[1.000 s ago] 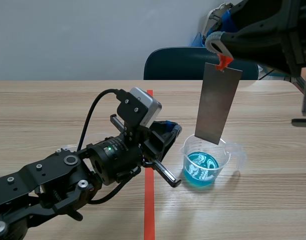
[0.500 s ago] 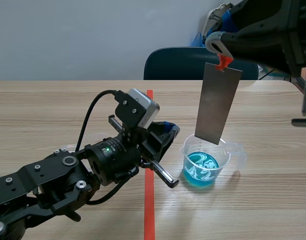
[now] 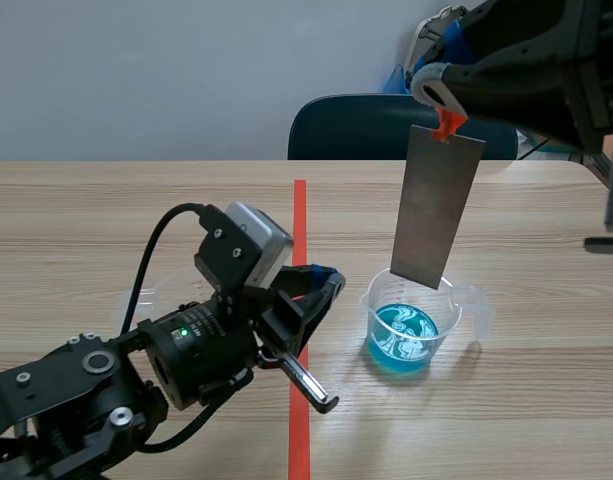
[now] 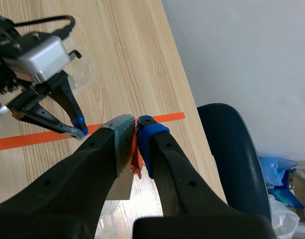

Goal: Do the redox reaction experiment

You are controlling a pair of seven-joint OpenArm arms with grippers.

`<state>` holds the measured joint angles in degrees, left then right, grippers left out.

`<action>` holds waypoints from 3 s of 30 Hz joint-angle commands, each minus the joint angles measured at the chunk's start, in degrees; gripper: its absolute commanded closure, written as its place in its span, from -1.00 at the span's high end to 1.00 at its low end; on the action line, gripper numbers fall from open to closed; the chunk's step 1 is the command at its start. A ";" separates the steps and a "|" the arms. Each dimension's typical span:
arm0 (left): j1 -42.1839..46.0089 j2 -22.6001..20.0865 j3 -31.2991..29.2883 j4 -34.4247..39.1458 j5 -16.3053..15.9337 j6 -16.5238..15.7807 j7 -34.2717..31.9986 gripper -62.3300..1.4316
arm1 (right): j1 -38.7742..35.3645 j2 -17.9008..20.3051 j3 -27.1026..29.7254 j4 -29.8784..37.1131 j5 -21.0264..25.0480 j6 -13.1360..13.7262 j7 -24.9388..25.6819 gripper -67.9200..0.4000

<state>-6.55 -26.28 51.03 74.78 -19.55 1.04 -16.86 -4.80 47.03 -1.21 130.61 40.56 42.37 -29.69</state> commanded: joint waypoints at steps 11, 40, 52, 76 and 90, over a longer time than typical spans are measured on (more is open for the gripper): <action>15.41 -11.04 -13.44 15.45 -0.37 -0.09 -1.44 -0.83 | 0.66 0.24 0.42 0.17 0.42 0.35 0.61 -0.97; 66.55 -24.24 -48.94 25.42 -0.11 -0.31 -12.50 -0.76 | 0.66 0.24 0.42 0.17 0.42 0.35 0.59 -0.97; 70.36 -24.24 -51.17 25.31 0.96 -0.31 -11.37 -0.76 | 0.66 0.24 0.42 0.17 0.42 0.35 0.61 -0.97; 70.31 -24.24 -51.17 25.31 0.42 -0.11 -11.72 0.80 | 0.66 0.24 0.42 0.17 0.42 0.35 0.61 -0.97; 70.16 -24.24 -51.17 25.31 -3.10 -0.11 -12.11 1.00 | 0.66 0.24 0.42 0.17 0.42 0.35 0.63 -0.97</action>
<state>63.81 -50.89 -0.51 99.11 -22.50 1.06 -27.75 -4.80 47.00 -1.21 130.61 40.56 42.37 -29.69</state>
